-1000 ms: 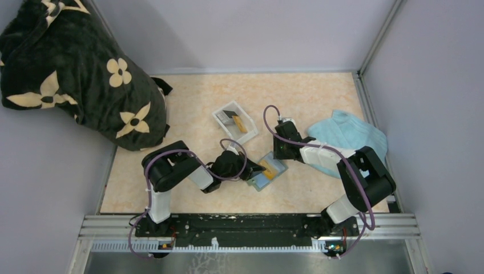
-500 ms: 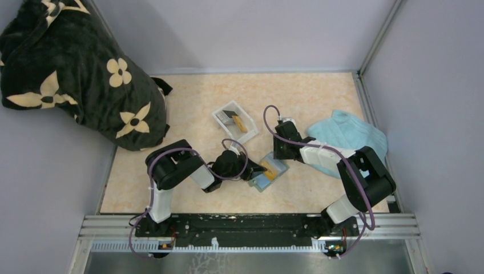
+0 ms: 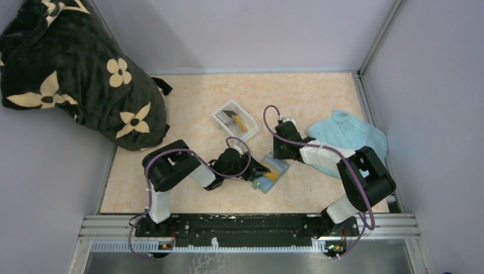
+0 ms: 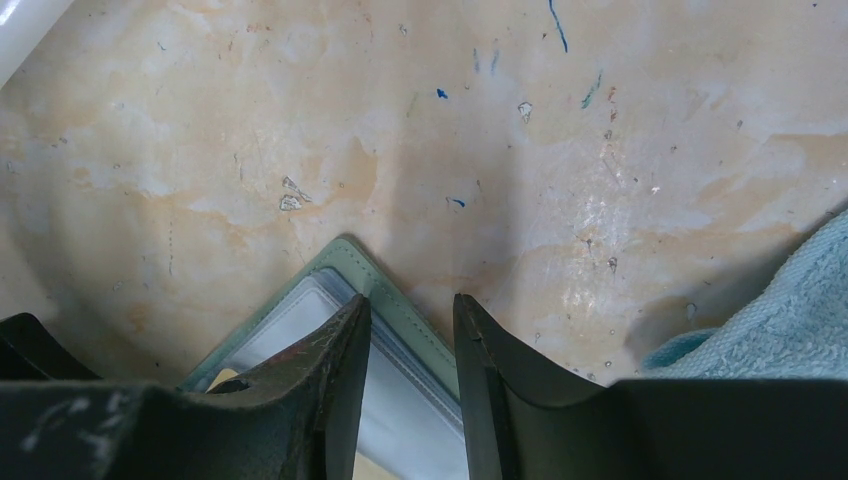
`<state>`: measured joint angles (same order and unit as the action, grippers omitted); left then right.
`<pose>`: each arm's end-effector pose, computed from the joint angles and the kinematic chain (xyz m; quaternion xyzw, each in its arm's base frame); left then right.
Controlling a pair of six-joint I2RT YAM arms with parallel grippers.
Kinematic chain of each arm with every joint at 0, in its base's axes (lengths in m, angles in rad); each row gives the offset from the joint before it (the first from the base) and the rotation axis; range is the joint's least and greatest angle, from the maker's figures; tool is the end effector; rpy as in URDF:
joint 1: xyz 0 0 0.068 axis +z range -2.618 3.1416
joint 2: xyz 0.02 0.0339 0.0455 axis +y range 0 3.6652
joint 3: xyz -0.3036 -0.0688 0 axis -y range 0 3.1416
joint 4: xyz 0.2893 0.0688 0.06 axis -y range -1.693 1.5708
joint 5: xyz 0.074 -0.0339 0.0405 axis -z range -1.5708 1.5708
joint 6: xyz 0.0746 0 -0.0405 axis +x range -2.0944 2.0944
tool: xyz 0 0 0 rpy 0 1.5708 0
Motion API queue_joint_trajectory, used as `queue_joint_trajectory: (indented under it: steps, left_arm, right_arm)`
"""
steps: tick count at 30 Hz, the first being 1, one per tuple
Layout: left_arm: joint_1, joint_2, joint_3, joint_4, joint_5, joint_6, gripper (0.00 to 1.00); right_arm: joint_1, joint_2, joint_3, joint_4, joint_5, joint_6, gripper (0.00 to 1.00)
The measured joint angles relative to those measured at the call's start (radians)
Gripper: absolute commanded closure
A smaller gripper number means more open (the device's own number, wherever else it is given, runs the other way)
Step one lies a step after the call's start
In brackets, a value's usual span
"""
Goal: Put the credit cards into the card holder
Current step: Insert the credit card into the card holder.
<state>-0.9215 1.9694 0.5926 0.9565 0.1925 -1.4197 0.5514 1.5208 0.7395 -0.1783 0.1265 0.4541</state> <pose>0.2226 -0.3168 0.0609 -0.1552 0.8223 -0.5302 0.1367 0.2923 0.1687 0.1344 -0.0273 0.9516 0.0919 0.2922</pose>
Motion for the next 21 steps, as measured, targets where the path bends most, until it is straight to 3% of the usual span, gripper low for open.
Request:
queue_joint_trajectory:
  steps: [7, 10, 13, 21]
  left_arm:
    - [-0.004, -0.089, -0.002, -0.168, -0.021, 0.026, 0.75]
    - [-0.004, -0.116, -0.011, -0.215, -0.037, 0.027, 0.84]
    - [-0.005, -0.121, -0.011, -0.233, -0.044, 0.026, 1.00]
    - [-0.006, -0.109, 0.001, -0.228, -0.045, 0.017, 1.00]
  right_arm:
    - [0.000, 0.000, 0.000, 0.000, 0.000, 0.000, 0.63]
    - [0.000, 0.000, 0.000, 0.000, 0.000, 0.001, 0.63]
    - [0.000, 0.000, 0.000, 0.000, 0.000, 0.000, 0.63]
    - [0.000, 0.000, 0.000, 0.000, -0.001, 0.000, 0.63]
